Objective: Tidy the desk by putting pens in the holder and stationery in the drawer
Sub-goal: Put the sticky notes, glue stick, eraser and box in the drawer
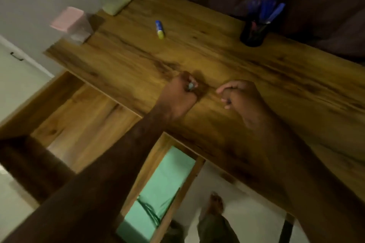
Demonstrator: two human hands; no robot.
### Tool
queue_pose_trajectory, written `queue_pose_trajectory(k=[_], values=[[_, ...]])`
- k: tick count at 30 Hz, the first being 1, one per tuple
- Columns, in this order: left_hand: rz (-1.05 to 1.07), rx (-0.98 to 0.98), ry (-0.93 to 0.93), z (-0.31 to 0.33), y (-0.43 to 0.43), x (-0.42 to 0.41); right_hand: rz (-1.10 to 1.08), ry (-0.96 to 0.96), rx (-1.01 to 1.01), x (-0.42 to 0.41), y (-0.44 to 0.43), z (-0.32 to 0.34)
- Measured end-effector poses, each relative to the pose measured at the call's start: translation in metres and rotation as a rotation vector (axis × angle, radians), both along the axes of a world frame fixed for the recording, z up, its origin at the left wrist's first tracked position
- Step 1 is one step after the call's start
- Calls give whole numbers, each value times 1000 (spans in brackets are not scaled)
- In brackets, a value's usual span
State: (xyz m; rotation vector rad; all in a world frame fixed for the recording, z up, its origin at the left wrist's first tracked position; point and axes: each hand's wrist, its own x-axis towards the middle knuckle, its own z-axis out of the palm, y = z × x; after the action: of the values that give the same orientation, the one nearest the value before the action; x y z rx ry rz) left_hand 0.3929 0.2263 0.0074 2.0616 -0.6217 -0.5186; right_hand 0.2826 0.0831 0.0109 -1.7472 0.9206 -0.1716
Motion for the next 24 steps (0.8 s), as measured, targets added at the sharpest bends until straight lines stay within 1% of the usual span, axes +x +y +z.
queue_pose_trajectory(k=[2,4,7,10,12,15,18,20,22,24], values=[[70,26,-35,-1,22,20,51,-10,65,25,16,-1],[118,11,-4,-5,40,36,127,-6,68,49,31,-5],[132,29,39,-10,54,60,246,0,-10,93,43,-16],[132,89,-20,-14,51,87,329,3,-78,149,40,-26],[138,145,-62,-20,44,106,344,-4,-132,191,31,-34],[130,183,-88,-26,29,132,354,1,-318,248,12,-45],[191,197,-112,-31,21,155,365,-21,-531,301,-1,-53],[198,198,-115,-29,21,164,353,25,-638,328,-7,-57],[225,190,-47,-26,24,170,357,89,-672,346,-10,-64],[300,128,130,-22,29,172,344,118,-722,356,-11,-70]])
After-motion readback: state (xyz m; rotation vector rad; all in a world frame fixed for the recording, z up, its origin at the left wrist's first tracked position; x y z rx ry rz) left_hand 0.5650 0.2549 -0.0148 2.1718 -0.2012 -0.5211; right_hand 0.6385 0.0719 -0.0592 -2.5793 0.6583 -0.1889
